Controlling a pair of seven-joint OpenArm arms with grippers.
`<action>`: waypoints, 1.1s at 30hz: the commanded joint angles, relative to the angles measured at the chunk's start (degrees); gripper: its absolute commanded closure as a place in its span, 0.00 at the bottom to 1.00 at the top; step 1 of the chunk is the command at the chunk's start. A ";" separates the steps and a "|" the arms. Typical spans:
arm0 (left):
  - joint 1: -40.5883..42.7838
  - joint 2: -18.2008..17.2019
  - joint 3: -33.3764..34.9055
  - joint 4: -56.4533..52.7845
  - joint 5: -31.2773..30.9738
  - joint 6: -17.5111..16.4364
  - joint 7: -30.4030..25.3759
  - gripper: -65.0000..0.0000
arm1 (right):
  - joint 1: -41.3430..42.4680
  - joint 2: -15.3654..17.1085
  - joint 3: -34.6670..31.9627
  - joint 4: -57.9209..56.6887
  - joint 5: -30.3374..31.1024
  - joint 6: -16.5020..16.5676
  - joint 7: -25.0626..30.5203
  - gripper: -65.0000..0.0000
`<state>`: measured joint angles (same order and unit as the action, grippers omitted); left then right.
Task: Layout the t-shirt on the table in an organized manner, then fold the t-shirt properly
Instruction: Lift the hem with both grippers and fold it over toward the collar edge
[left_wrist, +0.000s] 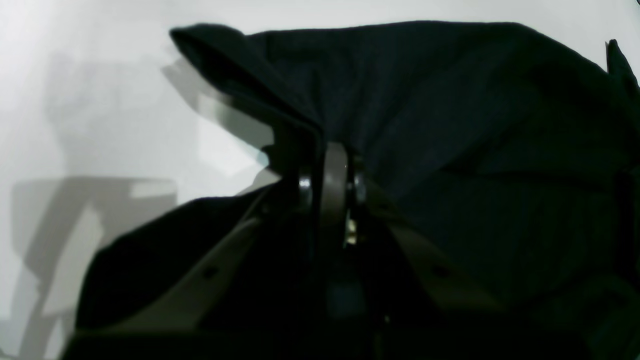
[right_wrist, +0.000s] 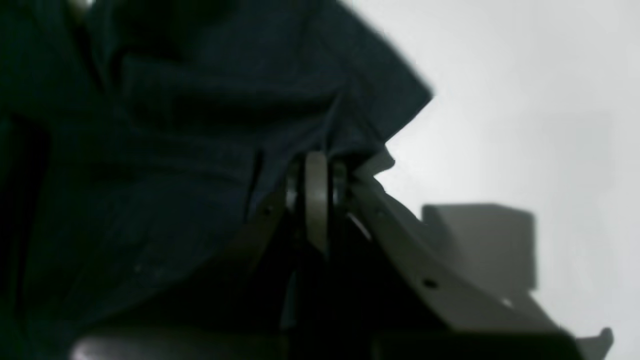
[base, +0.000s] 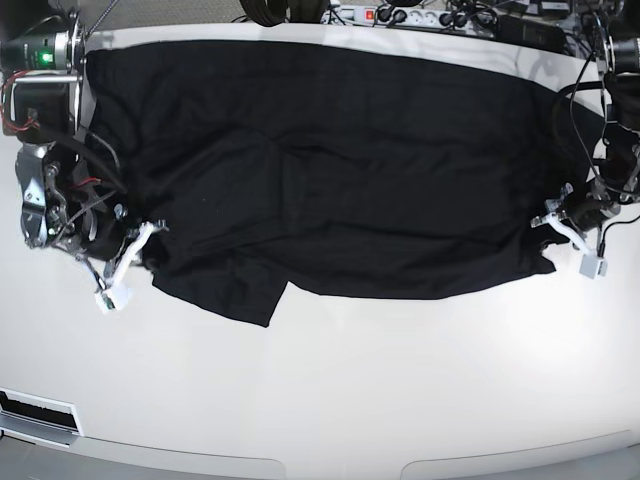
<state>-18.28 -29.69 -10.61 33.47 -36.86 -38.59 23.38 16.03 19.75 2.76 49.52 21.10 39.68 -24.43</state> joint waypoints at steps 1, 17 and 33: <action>-1.46 -1.27 -0.33 0.81 -0.31 -0.48 -0.70 1.00 | 2.36 1.05 0.28 1.01 1.11 0.32 1.29 1.00; -8.55 -2.16 -0.33 1.03 -0.48 -1.41 -0.20 1.00 | 1.14 3.19 0.28 17.70 2.91 0.32 -10.73 1.00; -4.94 -9.40 -0.33 6.03 -18.14 -1.41 16.26 1.00 | -15.65 7.76 0.31 38.86 5.51 0.32 -12.33 1.00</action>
<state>-21.65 -37.47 -10.55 38.52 -53.69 -39.51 41.21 -0.64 26.52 2.61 87.22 25.93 39.92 -37.82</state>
